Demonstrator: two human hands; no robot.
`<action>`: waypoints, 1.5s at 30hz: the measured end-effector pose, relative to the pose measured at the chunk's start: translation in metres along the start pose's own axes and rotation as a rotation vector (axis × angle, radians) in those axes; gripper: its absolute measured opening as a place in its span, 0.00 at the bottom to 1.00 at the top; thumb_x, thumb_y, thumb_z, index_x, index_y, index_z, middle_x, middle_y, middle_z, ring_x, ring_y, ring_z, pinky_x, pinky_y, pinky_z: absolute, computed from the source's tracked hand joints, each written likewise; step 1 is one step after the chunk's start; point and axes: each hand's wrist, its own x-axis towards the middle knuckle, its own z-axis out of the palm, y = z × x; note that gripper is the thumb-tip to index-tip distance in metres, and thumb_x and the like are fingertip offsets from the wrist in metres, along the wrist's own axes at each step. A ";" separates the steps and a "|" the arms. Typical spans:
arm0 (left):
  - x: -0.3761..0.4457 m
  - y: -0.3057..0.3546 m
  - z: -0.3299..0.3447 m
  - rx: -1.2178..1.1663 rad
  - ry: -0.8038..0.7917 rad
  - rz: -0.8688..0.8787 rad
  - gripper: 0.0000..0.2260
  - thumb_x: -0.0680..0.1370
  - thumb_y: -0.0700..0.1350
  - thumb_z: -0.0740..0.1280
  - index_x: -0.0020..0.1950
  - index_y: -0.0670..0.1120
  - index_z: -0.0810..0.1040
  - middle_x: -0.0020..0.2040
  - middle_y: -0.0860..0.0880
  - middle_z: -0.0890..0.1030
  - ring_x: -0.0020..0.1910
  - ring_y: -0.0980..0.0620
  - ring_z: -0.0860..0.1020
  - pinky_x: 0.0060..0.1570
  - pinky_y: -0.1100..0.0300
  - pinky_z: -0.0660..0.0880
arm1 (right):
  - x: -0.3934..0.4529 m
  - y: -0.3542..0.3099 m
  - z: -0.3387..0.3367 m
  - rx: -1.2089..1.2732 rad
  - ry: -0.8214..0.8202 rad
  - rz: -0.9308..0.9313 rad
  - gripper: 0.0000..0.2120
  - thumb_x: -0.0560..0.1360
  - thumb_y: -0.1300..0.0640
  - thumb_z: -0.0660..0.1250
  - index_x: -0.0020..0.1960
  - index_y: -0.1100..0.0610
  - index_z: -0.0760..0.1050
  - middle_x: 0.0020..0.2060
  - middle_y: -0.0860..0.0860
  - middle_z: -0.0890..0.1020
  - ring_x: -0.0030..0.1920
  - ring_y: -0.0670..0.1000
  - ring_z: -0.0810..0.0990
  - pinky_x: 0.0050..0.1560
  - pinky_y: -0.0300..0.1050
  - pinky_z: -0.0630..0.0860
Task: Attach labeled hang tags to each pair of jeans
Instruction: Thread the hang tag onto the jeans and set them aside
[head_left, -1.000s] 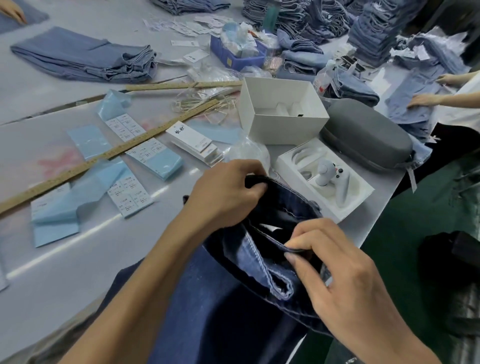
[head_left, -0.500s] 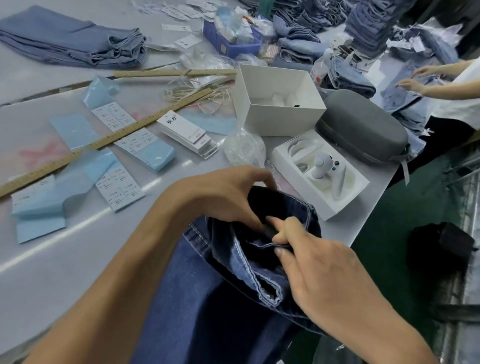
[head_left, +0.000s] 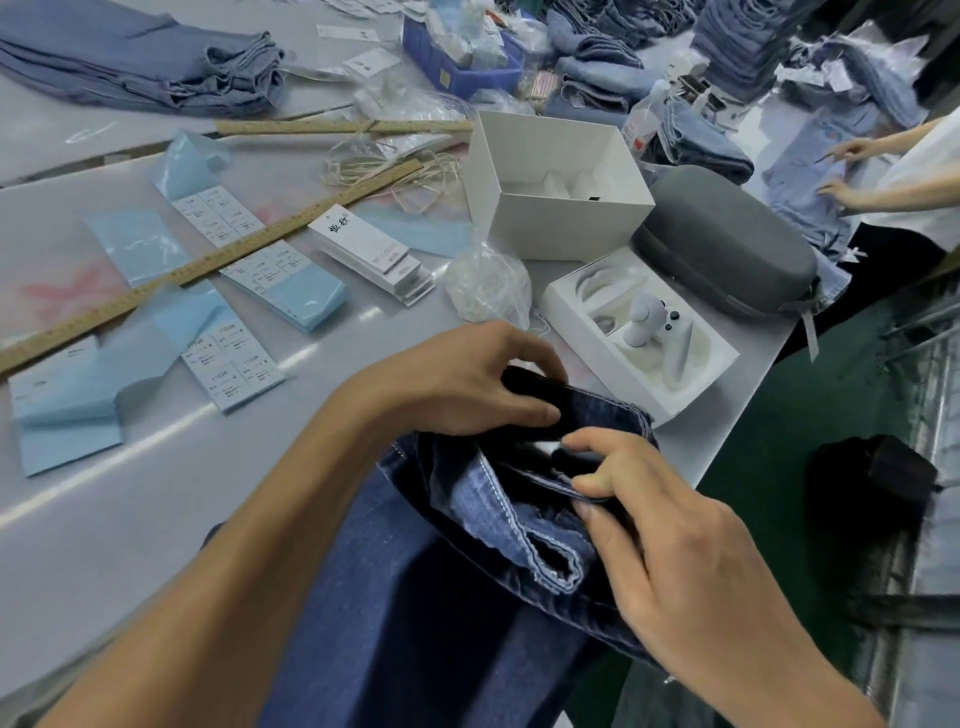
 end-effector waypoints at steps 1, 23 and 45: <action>0.000 0.000 0.000 -0.001 -0.004 0.004 0.10 0.77 0.52 0.73 0.58 0.56 0.82 0.51 0.57 0.84 0.50 0.59 0.81 0.57 0.55 0.77 | 0.000 0.000 0.000 -0.001 -0.007 0.009 0.06 0.77 0.58 0.66 0.51 0.51 0.71 0.61 0.38 0.77 0.33 0.45 0.78 0.31 0.45 0.77; -0.043 0.002 0.001 0.169 0.084 0.110 0.09 0.76 0.52 0.70 0.55 0.58 0.84 0.50 0.58 0.78 0.50 0.58 0.77 0.51 0.50 0.76 | 0.016 0.001 0.001 -0.028 -0.235 0.036 0.23 0.82 0.45 0.50 0.76 0.33 0.62 0.59 0.34 0.74 0.48 0.44 0.80 0.44 0.45 0.79; -0.038 -0.008 0.011 -0.163 0.167 0.123 0.04 0.76 0.43 0.75 0.43 0.52 0.85 0.43 0.58 0.83 0.47 0.57 0.81 0.49 0.59 0.75 | 0.020 0.006 0.017 0.482 0.085 0.365 0.05 0.77 0.48 0.69 0.45 0.39 0.81 0.25 0.42 0.76 0.30 0.50 0.75 0.32 0.37 0.70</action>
